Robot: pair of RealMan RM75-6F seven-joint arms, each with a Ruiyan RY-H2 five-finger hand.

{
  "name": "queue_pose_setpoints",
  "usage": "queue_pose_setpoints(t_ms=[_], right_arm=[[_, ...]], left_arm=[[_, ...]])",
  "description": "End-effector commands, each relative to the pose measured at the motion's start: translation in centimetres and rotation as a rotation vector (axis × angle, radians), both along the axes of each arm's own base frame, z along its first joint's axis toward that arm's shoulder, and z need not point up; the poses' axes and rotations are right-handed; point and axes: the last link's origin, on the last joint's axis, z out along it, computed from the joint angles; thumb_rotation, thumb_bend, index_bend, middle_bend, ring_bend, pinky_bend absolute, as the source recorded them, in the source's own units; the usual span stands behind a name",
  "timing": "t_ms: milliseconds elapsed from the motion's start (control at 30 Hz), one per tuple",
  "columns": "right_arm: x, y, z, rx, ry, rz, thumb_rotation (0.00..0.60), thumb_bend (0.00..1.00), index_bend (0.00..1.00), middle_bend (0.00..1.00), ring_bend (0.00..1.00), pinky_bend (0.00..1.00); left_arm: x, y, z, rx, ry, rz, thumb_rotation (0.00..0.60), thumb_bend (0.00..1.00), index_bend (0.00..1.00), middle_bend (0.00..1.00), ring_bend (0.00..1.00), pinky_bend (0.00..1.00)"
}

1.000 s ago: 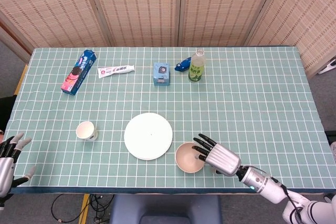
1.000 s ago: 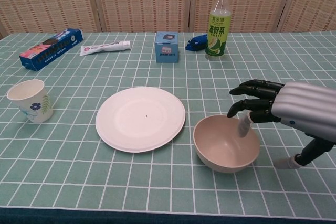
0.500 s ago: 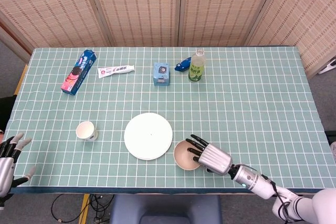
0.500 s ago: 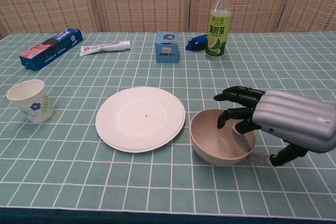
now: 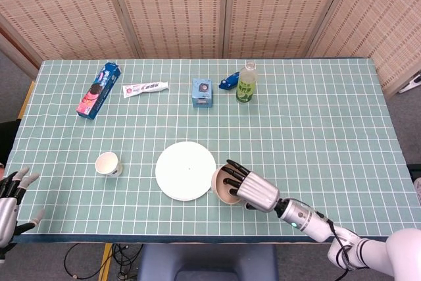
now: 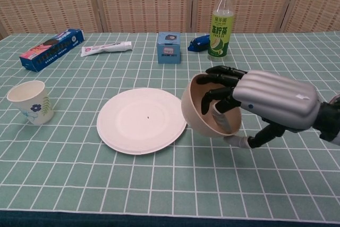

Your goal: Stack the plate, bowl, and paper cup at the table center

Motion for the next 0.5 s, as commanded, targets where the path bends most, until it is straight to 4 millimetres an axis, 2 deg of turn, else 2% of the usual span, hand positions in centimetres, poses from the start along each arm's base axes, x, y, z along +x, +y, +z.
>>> queue_pose_setpoints(t_ms=[33, 233, 500], right_arm=[[3.8, -2.1, -0.6, 0.034, -0.001, -0.026, 0.600, 0.37, 0.68, 0.32, 0.06, 0.00], [7.3, -3.6, -2.7, 0.102, 0.066, -0.049, 0.600, 0.37, 0.68, 0.31, 0.06, 0.00], [9.9, -4.9, -4.9, 0.133, 0.127, -0.057, 0.600, 0.37, 0.68, 0.30, 0.06, 0.00]], left_arm=[[0.0, 0.0, 0.0, 0.001, -0.001, 0.000, 0.600, 0.26, 0.16, 0.06, 0.07, 0.10], [-0.3, -0.3, 0.3, 0.007, 0.001, 0.011, 0.600, 0.26, 0.16, 0.06, 0.07, 0.10], [-0.6, -0.4, 0.4, 0.012, -0.001, 0.018, 0.600, 0.26, 0.16, 0.06, 0.07, 0.10]])
